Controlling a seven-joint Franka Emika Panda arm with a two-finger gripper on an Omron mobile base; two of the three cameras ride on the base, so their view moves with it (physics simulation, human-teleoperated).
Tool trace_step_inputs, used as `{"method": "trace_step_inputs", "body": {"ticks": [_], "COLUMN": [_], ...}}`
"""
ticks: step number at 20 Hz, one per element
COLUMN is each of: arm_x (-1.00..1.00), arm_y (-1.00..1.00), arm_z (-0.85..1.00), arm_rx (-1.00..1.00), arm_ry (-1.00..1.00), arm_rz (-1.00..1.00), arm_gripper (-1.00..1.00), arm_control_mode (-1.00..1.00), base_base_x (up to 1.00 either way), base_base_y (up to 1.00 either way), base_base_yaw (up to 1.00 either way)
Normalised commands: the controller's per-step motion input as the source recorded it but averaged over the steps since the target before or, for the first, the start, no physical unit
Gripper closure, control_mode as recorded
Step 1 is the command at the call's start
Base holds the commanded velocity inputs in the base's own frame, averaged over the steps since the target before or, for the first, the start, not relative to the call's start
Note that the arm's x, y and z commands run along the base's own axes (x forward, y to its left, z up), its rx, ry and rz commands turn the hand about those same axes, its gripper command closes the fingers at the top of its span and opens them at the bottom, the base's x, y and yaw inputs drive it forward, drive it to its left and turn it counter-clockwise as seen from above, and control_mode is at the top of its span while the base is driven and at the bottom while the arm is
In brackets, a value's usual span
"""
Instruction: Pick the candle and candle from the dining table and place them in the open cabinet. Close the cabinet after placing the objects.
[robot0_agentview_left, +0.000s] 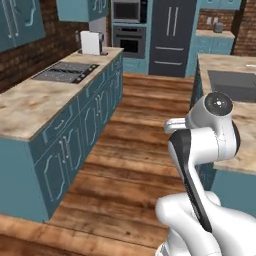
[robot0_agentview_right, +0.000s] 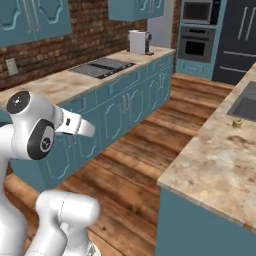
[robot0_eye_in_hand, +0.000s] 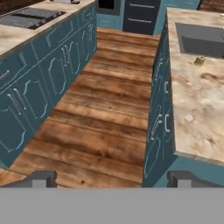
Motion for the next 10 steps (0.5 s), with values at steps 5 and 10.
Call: {"method": "trace_step_inputs", "body": {"ticks": [5, 10], "arm_x": [0.00, 0.00], "arm_y": [0.00, 0.00], "arm_z": [0.00, 0.00], "arm_rx": [0.00, 0.00], "arm_ry": [0.00, 0.00], "arm_rz": [0.00, 0.00], "arm_gripper": [-1.00, -1.00], "arm_control_mode": [1.00, 1.00], "base_base_x": [0.45, 0.45], "base_base_y": [0.34, 0.31], "base_base_yaw": [-0.36, -0.36]}}
